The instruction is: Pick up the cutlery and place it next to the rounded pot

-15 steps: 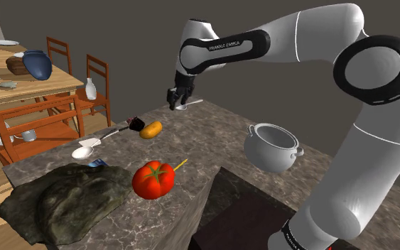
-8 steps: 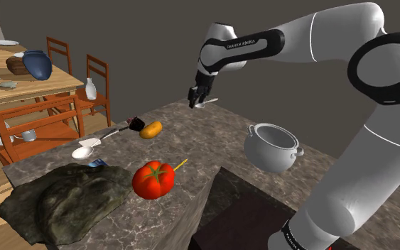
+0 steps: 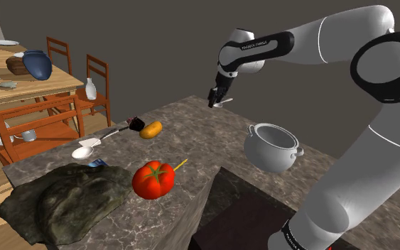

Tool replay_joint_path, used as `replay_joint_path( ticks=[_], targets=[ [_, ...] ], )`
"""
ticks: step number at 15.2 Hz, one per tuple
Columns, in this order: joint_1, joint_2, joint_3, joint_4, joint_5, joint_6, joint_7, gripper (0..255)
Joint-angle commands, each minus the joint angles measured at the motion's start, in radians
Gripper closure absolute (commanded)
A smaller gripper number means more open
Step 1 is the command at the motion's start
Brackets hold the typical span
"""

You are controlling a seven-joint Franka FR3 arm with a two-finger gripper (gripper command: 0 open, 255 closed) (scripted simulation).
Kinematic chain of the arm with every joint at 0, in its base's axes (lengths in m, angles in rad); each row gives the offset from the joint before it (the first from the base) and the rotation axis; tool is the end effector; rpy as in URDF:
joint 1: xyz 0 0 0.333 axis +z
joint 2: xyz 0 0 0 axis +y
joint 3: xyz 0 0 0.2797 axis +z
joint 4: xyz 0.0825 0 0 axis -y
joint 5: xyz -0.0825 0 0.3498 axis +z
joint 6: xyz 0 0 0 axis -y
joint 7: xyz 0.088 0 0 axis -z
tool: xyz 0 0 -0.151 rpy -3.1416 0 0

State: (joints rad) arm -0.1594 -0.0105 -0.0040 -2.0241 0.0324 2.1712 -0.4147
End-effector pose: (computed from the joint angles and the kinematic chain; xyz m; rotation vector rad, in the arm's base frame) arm 0.5348 -0.0857 0.4029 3.0923 0.3652 0.2482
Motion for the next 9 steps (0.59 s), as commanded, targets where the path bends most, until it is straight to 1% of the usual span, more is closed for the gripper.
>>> replay_joint_path(
  ticks=[1, 9],
  targets=[
    [-0.024, -0.002, -0.024, 0.007, 0.009, -0.010, -0.054, 255],
    [-0.118, 0.034, -0.118, 0.052, 0.046, -0.031, -0.259, 255]
  ],
)
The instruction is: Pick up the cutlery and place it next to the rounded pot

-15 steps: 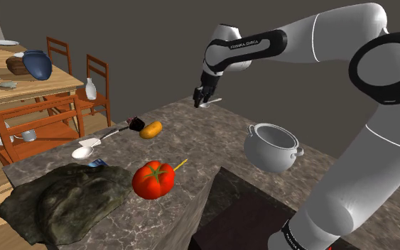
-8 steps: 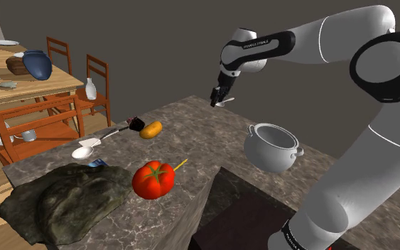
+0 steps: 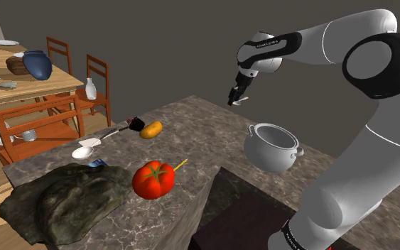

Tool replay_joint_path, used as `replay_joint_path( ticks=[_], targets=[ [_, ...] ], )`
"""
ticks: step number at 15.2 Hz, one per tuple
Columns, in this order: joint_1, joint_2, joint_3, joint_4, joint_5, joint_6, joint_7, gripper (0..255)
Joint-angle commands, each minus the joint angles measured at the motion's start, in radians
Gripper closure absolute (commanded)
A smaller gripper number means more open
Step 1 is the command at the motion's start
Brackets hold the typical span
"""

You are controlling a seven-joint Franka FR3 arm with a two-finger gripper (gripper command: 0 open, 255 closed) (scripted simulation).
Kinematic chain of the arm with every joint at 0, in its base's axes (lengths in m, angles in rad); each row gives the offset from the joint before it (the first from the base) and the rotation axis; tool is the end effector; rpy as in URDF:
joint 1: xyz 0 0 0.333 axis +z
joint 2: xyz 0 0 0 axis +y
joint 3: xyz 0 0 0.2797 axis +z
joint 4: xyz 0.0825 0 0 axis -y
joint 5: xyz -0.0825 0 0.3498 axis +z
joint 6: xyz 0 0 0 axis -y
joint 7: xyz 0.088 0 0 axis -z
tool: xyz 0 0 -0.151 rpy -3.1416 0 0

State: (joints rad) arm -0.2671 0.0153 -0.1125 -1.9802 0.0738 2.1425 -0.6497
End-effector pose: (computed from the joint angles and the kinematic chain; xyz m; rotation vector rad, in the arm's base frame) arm 0.5119 -0.1978 0.4062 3.0929 0.3649 0.2483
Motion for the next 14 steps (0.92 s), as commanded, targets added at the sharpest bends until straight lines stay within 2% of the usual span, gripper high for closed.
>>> replay_joint_path(
  ticks=[1, 4, 14],
  targets=[
    [-0.022, 0.016, -0.021, 0.019, 0.010, -0.006, -0.049, 255],
    [-0.065, 0.054, -0.058, 0.067, 0.031, -0.024, -0.137, 255],
    [-0.066, 0.096, -0.056, -0.017, 0.049, 0.102, -0.156, 255]
  ],
)
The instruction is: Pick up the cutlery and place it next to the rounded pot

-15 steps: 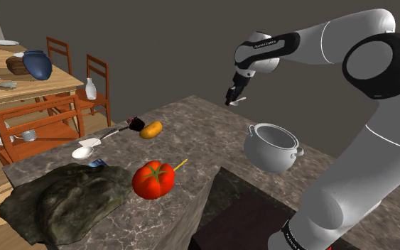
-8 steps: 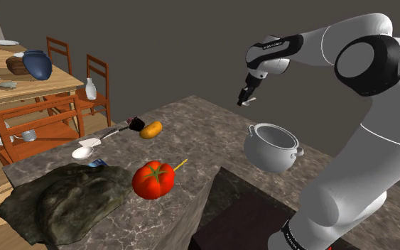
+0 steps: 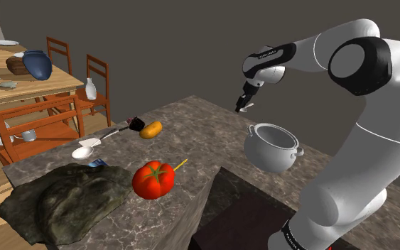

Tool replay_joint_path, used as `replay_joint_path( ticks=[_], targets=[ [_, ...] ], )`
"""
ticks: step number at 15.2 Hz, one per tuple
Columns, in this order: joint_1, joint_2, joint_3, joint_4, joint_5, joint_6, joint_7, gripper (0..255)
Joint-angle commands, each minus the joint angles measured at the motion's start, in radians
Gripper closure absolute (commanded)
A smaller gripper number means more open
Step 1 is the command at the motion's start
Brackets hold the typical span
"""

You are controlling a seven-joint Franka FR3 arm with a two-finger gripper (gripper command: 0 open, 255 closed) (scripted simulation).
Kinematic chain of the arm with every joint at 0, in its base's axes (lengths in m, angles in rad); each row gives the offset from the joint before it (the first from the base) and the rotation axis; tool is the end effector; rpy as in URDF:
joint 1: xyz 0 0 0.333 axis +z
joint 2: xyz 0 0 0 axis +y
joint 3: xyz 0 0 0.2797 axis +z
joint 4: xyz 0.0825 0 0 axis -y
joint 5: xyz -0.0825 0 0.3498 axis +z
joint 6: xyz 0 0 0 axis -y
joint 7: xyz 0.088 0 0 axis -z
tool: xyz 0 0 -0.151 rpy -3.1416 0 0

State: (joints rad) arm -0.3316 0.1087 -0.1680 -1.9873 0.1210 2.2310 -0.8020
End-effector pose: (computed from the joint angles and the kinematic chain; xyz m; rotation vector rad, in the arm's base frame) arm 0.4994 -0.2624 0.3614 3.0926 0.3681 0.2479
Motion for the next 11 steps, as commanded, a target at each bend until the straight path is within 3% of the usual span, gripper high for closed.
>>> replay_joint_path(
  ticks=[1, 11],
  targets=[
    [-0.001, 0.008, 0.000, -0.017, 0.004, 0.026, -0.006, 255],
    [-0.004, 0.072, 0.005, -0.077, 0.032, 0.147, -0.032, 255]
  ],
)
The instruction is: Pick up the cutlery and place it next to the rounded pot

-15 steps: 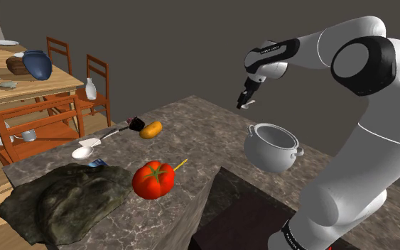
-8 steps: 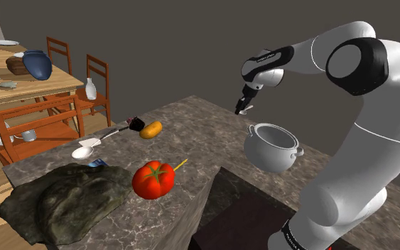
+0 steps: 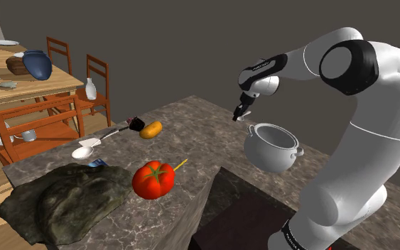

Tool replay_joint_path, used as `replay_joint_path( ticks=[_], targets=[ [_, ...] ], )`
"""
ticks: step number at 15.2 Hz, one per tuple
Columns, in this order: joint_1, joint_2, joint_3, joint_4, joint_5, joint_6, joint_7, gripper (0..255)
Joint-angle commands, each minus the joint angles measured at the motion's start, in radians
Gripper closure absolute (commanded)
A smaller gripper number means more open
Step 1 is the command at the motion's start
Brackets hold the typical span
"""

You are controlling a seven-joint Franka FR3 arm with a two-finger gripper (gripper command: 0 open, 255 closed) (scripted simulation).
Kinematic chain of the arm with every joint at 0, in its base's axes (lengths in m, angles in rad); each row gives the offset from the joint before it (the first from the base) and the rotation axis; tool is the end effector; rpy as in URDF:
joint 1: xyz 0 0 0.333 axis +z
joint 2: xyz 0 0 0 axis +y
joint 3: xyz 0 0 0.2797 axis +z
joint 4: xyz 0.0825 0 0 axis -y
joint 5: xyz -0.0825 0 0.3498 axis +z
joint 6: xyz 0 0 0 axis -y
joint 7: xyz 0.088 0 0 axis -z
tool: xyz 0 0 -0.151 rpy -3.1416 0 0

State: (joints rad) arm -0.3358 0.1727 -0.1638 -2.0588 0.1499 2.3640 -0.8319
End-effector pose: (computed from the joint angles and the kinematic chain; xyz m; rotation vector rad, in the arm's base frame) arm 0.4982 -0.2638 0.3083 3.0925 0.3679 0.2479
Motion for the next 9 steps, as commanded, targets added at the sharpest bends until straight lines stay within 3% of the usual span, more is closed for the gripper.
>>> replay_joint_path(
  ticks=[1, 9],
  targets=[
    [0.000, 0.016, 0.002, -0.011, 0.007, 0.026, -0.005, 255],
    [-0.006, 0.081, 0.012, -0.041, 0.037, 0.120, -0.031, 255]
  ],
)
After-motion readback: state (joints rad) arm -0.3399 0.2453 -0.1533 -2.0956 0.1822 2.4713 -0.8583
